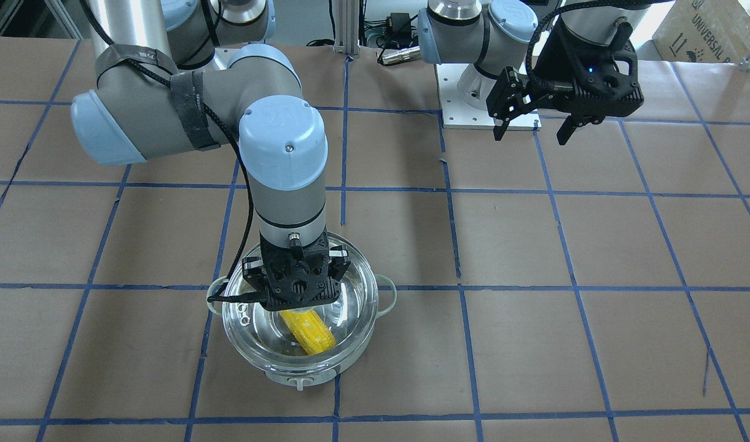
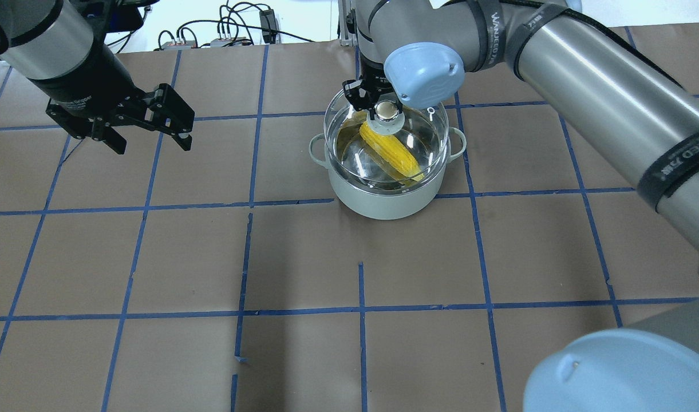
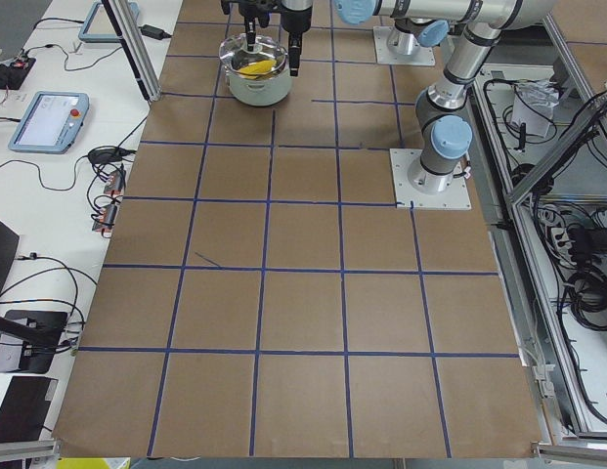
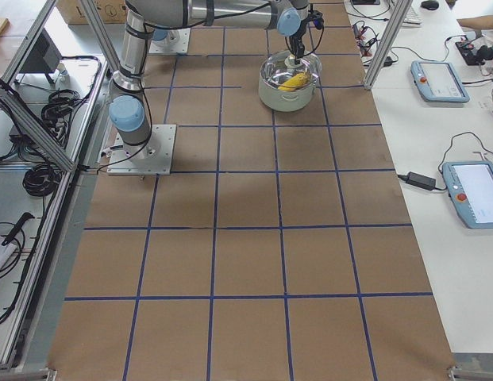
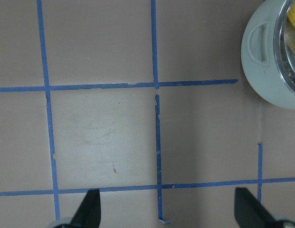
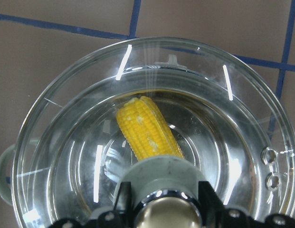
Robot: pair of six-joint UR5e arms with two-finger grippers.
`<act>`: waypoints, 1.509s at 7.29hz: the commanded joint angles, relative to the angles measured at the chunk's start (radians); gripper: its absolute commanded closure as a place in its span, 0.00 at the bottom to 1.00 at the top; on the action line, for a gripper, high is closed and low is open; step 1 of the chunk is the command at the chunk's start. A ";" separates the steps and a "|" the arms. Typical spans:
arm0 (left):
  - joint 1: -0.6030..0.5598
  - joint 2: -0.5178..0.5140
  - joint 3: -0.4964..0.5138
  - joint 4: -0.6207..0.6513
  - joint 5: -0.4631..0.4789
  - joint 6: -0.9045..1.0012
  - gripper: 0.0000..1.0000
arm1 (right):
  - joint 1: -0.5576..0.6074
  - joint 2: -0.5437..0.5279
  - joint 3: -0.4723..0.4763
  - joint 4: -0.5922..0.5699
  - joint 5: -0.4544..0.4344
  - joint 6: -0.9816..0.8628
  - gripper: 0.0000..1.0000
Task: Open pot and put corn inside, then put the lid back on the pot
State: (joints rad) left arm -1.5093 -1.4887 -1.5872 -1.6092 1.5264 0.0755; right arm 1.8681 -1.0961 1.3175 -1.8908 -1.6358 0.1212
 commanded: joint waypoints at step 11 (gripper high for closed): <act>-0.005 0.019 -0.005 -0.011 0.000 0.004 0.00 | -0.007 0.025 -0.043 0.081 0.004 -0.002 0.61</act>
State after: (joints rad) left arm -1.5141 -1.4701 -1.5921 -1.6200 1.5231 0.0799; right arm 1.8607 -1.0717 1.2753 -1.8098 -1.6334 0.1191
